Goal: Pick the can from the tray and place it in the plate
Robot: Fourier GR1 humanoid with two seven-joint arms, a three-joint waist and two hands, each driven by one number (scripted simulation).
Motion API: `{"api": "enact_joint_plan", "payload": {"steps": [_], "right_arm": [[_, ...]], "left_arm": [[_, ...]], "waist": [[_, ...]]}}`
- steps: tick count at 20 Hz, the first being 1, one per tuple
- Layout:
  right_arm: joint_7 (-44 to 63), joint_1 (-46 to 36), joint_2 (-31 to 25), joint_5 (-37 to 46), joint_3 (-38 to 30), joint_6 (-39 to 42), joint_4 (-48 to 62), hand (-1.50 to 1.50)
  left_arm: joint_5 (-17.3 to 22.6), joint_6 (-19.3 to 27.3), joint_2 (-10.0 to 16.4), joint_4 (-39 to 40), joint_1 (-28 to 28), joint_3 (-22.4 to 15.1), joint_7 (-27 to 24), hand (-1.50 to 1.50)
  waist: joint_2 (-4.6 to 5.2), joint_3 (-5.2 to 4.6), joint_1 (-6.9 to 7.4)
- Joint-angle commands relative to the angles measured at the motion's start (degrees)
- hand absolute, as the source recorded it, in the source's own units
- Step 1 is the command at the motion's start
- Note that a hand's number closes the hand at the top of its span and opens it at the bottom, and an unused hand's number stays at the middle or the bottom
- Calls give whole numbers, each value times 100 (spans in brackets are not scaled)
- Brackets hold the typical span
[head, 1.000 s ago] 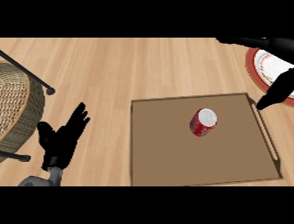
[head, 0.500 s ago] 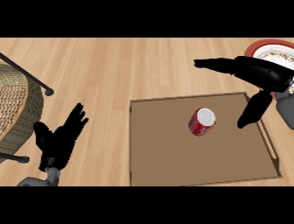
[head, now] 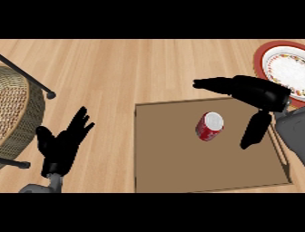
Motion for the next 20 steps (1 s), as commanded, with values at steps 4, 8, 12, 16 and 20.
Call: {"api": "enact_joint_plan", "payload": {"steps": [4, 8, 12, 16, 20], "right_arm": [[164, 605, 87, 680, -20, -152, -723, -150], [237, 293, 387, 1152, -29, -244, -229, -150], [75, 185, 771, 1555, 42, -466, 224, -150], [-303, 393, 761, 1895, 41, -499, 426, -150], [-171, 659, 1120, 2250, 242, -649, 366, -150]], "left_arm": [[-97, -163, -109, 162, 253, 76, 21, 0], [-150, -230, -121, 206, 46, 174, 203, 0], [-211, -164, -169, -66, 164, 196, 417, 0], [-346, -266, -348, 360, -34, 280, 178, 0], [-360, -361, -285, 345, -97, 451, 295, 0]], "waist": [[22, -27, -16], [31, -27, 8], [36, -25, 43], [40, -26, 22], [36, -26, 11]]}}
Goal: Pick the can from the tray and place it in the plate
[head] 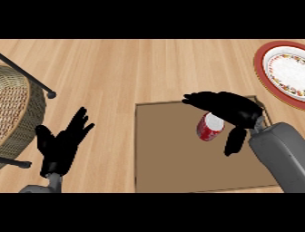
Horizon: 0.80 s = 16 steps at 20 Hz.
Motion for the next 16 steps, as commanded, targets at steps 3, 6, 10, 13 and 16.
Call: {"api": "enact_joint_plan", "payload": {"steps": [3, 6, 10, 13, 16], "right_arm": [[-554, -110, -152, 674, 294, -32, 414, 150], [-904, 70, 36, 948, 383, -477, 378, 150], [-1058, -235, 225, 1212, 122, -570, 760, 150], [-1034, 36, 257, 1315, 95, -699, 389, 150], [-871, 1171, -216, 1267, -84, -1052, -436, 150]], "left_arm": [[-69, -22, -72, 165, -180, 87, 271, 0], [-168, -76, -123, -108, 383, -21, 18, 0], [-251, -59, -253, 151, 75, 102, 125, 0], [-199, -206, -262, 777, -390, 360, 39, 0], [-296, -91, -248, 171, 195, 170, 72, 0]], "waist": [[38, -30, 13], [27, -30, 12], [29, -31, 0], [30, -32, -35], [-9, -31, -165]]}}
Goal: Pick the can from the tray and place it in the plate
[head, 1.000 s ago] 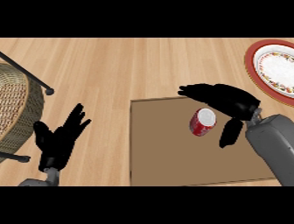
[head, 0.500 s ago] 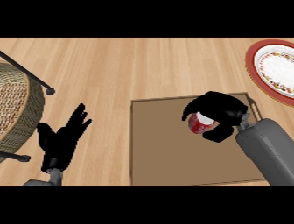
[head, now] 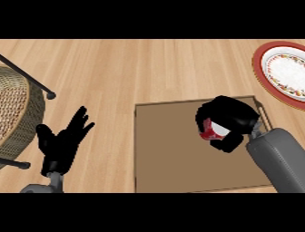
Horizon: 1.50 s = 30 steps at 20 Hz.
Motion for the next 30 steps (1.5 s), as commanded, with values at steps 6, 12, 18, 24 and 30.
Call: {"api": "enact_joint_plan", "payload": {"steps": [6, 12, 18, 24, 30], "right_arm": [[6, 2859, -823, -633, -1092, -1106, -1962, 150], [-384, 3838, -364, -1719, -2035, -1883, -3405, 150], [-327, 4449, -148, -3371, -3261, -1546, -3593, 150], [330, 3336, -210, -4395, -4020, -1176, -2598, 150], [-268, 1923, -656, -4251, -4473, -1446, -386, 150]], "left_arm": [[-15, 164, 23, -195, 630, 95, -31, 0], [91, 12, 66, -112, 360, 161, 144, 0], [149, -197, 166, 20, 366, 236, 88, 0], [-102, -71, -199, 435, 45, 46, -137, 0], [-261, -62, -160, 39, 114, -132, 200, 0]], "waist": [[-51, -20, -436], [0, -24, -327], [37, -24, -198], [72, -22, -24], [82, -13, 94]]}}
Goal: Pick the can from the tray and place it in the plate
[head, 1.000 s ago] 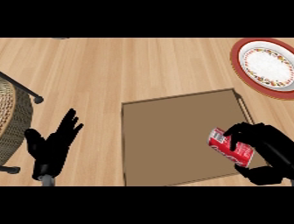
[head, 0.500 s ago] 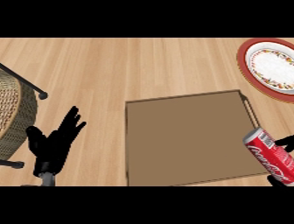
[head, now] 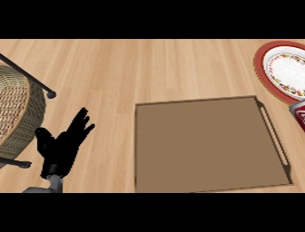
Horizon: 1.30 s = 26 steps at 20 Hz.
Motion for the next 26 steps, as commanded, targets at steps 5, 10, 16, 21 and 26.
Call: {"api": "enact_joint_plan", "payload": {"steps": [5, 10, 16, 21, 26], "right_arm": [[-862, -1768, -396, 496, -503, -922, 2773, 150], [-1465, -3013, -521, 872, -372, -1393, 4683, 150], [-1810, -3959, -1322, 876, -635, -1149, 6115, 150], [-2029, -4486, -1334, 1026, -649, -1493, 6763, 150], [-1332, -4242, -1633, 2073, 266, -1313, 7309, -150]], "left_arm": [[-50, -64, 44, 252, -110, 60, 210, 0], [-142, -93, -77, 414, -144, -27, 25, 0], [-176, -71, -172, 206, -260, -172, 267, 0], [-302, 47, -395, 380, -310, -291, 117, 0], [-219, -89, -245, 231, -487, -231, 304, 0]], "waist": [[74, -14, 130], [119, -7, 262], [177, 9, 408], [213, 10, 455], [308, 15, 632]]}}
